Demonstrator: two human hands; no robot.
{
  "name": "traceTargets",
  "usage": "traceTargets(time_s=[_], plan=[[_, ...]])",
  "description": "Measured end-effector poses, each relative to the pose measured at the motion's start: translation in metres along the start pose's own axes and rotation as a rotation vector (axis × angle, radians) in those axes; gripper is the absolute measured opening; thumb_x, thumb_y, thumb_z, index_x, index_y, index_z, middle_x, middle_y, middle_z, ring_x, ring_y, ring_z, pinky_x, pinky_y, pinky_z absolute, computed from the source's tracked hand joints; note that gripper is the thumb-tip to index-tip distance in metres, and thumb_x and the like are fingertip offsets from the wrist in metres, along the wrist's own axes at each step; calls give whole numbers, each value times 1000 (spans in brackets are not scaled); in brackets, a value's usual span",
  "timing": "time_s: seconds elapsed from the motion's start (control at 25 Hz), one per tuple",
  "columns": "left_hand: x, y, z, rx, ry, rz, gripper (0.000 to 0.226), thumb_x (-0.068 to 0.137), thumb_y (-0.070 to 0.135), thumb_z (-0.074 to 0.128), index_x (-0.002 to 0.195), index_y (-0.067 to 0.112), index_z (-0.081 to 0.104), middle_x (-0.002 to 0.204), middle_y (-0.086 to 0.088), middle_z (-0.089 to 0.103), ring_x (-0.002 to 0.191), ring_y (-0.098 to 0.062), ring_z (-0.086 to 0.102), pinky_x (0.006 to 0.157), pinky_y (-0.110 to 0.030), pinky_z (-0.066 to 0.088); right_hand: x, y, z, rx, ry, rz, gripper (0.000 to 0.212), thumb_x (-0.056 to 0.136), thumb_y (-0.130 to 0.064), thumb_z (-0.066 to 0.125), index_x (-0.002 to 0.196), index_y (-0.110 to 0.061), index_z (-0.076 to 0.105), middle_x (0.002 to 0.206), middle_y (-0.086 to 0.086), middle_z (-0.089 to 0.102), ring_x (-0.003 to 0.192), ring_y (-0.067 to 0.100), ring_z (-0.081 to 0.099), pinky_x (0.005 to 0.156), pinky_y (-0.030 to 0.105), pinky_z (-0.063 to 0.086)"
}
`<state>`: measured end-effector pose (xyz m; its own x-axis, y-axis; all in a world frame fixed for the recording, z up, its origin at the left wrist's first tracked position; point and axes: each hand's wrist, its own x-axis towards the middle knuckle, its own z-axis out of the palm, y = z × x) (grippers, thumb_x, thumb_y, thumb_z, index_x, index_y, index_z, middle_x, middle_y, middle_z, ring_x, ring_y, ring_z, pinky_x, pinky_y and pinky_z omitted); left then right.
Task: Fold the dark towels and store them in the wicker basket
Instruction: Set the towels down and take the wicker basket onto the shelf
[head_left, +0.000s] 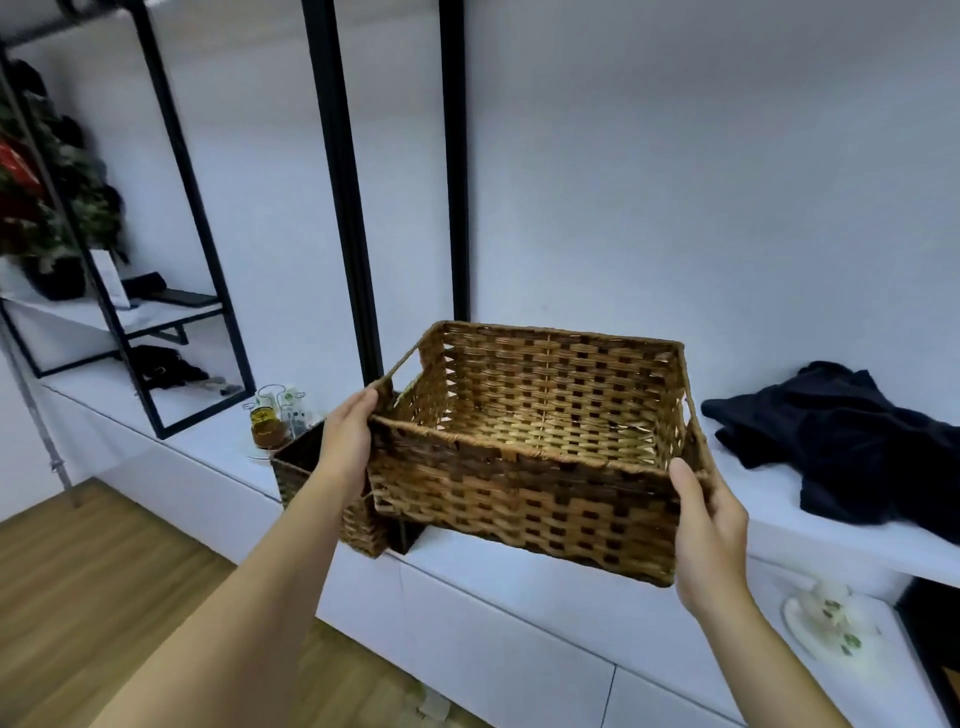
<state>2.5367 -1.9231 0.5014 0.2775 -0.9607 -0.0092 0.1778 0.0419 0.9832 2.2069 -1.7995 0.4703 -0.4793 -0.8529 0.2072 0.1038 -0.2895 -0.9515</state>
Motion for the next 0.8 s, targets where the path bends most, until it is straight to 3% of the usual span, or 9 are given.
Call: traceTargets(time_s=[0.08,0.24,0.44,0.8], plan=[[32,-10,25,10,-20,-8,34,105,37,47,124,20,70,113,-6,75,106,-24,71,96,-43,55,39,11,8,-23,23,8,28,102,-31,55,129,-34,64,121,-9,71,113,11,66,96,37,53],[95,-15,66,60,-2,-2,38,106,41,41,112,24,75,106,-3,77,101,-21,71,90,-37,56,105,34,30,-42,97,16,19,103,-33,54,114,-44,65,121,-11,69,114,12,64,102,41,51],[157,-11,105,120,92,33,41,106,39,35,113,25,73,106,2,71,99,-15,65,74,-27,48,169,54,55,-63,106,36,27,103,-38,52,128,-40,61,120,-17,67,113,8,62,103,41,49],[248,-18,135,147,74,9,43,107,38,33,121,24,71,112,0,69,105,-19,62,87,-32,47,242,80,88,-115,115,71,41,102,-46,50,141,-36,53,123,-11,67,115,16,62,106,51,48]])
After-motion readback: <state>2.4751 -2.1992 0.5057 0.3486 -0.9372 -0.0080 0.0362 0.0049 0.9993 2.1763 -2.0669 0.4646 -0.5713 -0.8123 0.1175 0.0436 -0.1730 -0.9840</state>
